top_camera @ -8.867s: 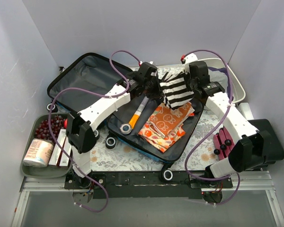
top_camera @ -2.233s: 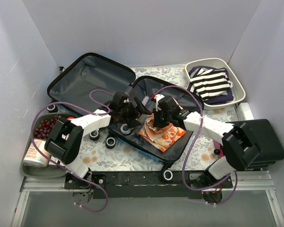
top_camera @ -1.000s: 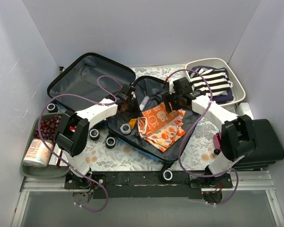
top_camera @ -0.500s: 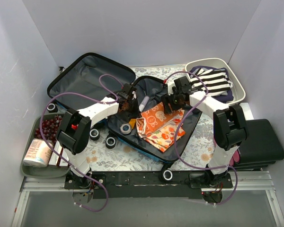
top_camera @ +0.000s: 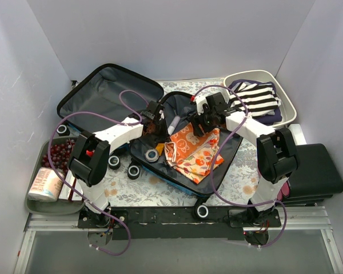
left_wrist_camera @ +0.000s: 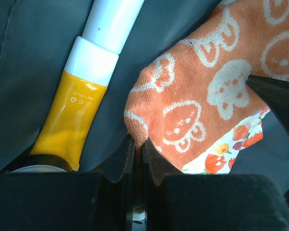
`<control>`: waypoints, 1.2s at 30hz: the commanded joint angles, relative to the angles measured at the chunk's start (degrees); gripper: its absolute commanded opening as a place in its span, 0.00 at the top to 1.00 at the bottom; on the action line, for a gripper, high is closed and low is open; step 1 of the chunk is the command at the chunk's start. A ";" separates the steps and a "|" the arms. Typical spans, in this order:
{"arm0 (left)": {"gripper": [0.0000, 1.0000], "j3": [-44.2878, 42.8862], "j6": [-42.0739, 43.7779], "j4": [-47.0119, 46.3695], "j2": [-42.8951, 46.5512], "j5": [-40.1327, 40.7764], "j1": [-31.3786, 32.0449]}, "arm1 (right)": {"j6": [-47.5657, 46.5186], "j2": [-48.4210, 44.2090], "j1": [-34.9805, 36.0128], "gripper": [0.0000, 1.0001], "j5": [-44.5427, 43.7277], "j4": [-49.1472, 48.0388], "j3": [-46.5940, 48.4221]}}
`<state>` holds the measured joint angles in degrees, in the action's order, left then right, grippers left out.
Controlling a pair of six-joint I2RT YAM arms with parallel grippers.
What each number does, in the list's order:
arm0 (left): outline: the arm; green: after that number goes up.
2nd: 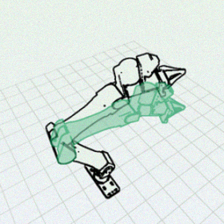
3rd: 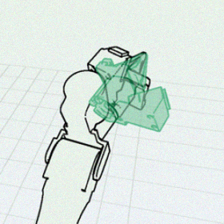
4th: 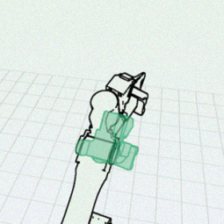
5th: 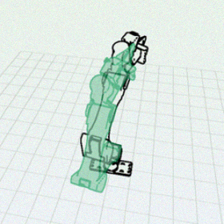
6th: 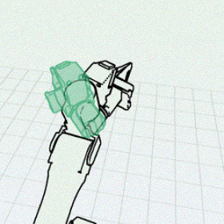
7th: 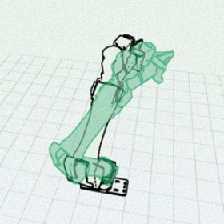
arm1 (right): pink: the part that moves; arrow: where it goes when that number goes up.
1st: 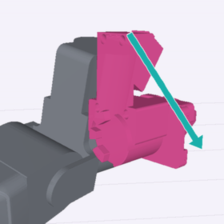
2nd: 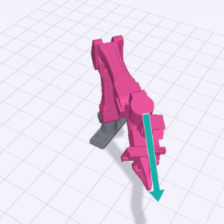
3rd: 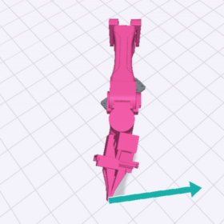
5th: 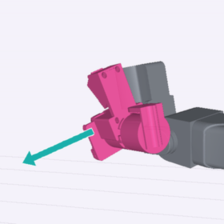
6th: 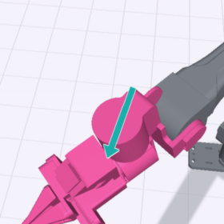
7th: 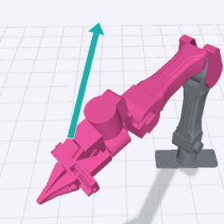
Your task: Open, take out, and arrange the luggage
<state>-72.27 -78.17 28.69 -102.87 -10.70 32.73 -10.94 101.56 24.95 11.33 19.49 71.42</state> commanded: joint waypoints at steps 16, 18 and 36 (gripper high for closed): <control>1.00 1.87 0.92 -1.00 3.38 0.24 -0.21 | -3.82 1.28 1.68 0.25 1.93 -3.93 2.41; 1.00 1.87 0.92 -1.09 3.29 0.07 -0.21 | -4.26 0.40 2.47 0.25 2.20 -4.80 1.36; 1.00 2.75 0.65 -1.35 3.99 0.33 -0.21 | -8.49 -2.26 7.57 0.22 -4.30 -1.38 0.38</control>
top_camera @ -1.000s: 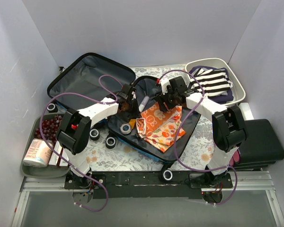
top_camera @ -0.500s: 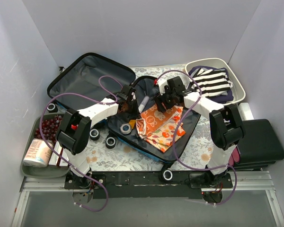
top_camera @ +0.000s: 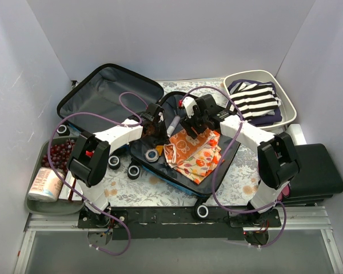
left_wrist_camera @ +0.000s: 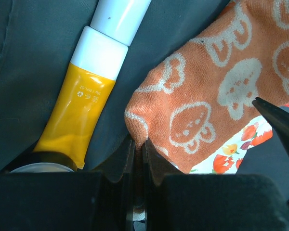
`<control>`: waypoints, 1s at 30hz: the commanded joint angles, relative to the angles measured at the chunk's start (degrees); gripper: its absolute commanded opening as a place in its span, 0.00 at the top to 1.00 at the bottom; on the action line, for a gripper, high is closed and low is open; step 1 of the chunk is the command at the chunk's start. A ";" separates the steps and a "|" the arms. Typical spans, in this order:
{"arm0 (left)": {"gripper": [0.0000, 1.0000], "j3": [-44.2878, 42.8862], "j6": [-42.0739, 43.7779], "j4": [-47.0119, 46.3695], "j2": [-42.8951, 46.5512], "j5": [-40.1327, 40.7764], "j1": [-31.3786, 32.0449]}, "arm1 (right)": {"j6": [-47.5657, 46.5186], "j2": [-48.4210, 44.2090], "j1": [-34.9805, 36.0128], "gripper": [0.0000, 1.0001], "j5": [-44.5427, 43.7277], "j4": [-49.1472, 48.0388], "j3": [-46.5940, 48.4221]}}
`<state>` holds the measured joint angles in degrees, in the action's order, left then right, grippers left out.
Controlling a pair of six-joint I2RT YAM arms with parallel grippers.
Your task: Open, take out, and arrange the luggage
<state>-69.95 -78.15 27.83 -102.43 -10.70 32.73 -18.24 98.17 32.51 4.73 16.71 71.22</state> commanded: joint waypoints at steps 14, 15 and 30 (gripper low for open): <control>1.00 2.28 0.01 -0.33 5.93 2.17 -0.21 | 4.44 9.23 -0.61 0.36 -7.37 4.21 4.98; 1.00 2.28 -0.07 -0.33 5.93 2.17 -0.21 | 4.44 8.80 -0.61 0.42 -7.28 4.21 5.07; 1.00 2.71 -2.53 -5.33 6.54 -2.57 -0.21 | 4.88 -1.13 -0.52 0.99 -14.13 2.98 4.28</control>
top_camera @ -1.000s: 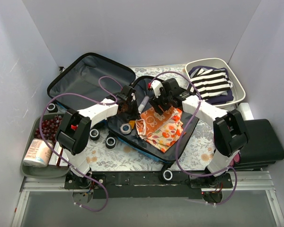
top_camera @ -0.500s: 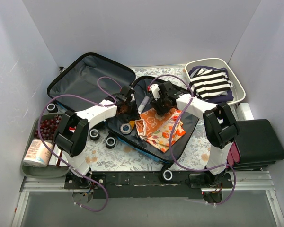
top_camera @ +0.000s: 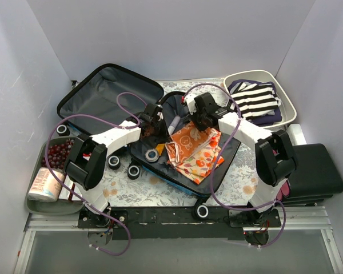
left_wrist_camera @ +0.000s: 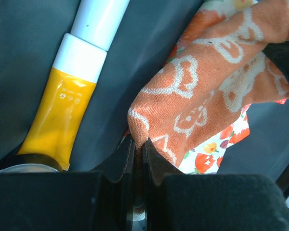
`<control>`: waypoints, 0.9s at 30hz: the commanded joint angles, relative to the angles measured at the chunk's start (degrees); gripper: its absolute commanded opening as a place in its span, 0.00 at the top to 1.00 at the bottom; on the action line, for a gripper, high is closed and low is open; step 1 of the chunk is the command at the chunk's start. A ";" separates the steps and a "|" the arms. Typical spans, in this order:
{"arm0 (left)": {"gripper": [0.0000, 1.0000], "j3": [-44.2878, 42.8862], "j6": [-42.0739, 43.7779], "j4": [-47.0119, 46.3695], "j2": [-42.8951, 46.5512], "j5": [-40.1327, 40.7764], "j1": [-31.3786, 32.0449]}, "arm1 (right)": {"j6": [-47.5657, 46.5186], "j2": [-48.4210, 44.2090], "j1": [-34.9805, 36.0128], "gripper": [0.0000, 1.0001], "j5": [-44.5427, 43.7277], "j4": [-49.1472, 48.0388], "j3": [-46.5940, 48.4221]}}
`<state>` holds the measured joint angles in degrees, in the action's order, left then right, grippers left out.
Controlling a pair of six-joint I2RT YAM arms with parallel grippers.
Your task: Open, take out, and arrange the luggage
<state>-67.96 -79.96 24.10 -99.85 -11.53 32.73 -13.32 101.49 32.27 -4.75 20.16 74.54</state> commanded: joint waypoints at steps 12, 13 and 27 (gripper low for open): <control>0.99 -1.64 -3.44 -5.46 0.55 -3.58 -0.21 | -4.25 -7.10 -0.28 0.99 -17.38 -3.45 -1.85; 0.99 -1.91 -3.88 -6.16 0.02 -3.85 -0.21 | -4.69 -7.19 -0.28 0.99 -19.05 -3.81 -2.12; 0.11 -9.03 -1.25 -9.68 -7.90 -7.72 -0.12 | -16.79 -8.68 -0.28 0.99 -53.07 -29.99 -7.48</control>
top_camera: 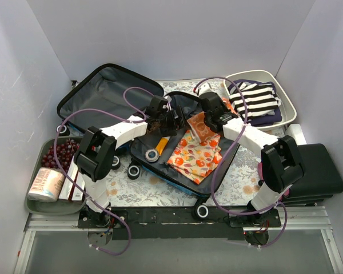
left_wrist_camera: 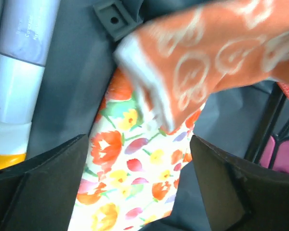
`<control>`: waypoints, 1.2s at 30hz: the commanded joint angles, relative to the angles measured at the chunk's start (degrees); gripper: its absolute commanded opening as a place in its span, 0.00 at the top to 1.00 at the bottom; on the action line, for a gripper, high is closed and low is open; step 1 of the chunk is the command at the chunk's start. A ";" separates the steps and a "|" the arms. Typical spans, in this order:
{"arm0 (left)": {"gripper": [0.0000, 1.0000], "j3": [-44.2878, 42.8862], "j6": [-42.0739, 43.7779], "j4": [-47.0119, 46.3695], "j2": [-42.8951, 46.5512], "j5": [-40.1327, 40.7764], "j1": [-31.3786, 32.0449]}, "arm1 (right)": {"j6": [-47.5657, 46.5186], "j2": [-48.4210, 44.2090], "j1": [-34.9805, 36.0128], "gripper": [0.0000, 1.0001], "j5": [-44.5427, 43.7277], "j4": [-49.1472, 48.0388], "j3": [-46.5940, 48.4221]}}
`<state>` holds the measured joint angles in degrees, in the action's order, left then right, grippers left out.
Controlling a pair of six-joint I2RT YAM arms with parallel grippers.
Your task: Open, take out, and arrange the luggage
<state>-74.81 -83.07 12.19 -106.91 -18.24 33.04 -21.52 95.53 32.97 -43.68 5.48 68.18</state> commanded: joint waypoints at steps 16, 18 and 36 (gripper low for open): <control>0.02 0.80 5.19 13.02 12.15 9.35 -0.43 | -40.70 7.21 -6.77 0.99 -17.84 -62.32 -7.98; 0.02 1.94 5.55 14.09 13.65 10.33 -0.43 | -40.71 8.62 -7.65 0.99 -17.05 -61.64 -7.28; 0.02 3.79 5.72 21.21 21.92 16.04 -0.52 | -37.10 12.75 -18.56 0.99 -7.64 -58.19 -2.26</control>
<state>-70.17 -78.22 31.05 -86.80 -4.08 32.73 -56.95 107.61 13.76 -53.23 -46.09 64.62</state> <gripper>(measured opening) 0.981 0.044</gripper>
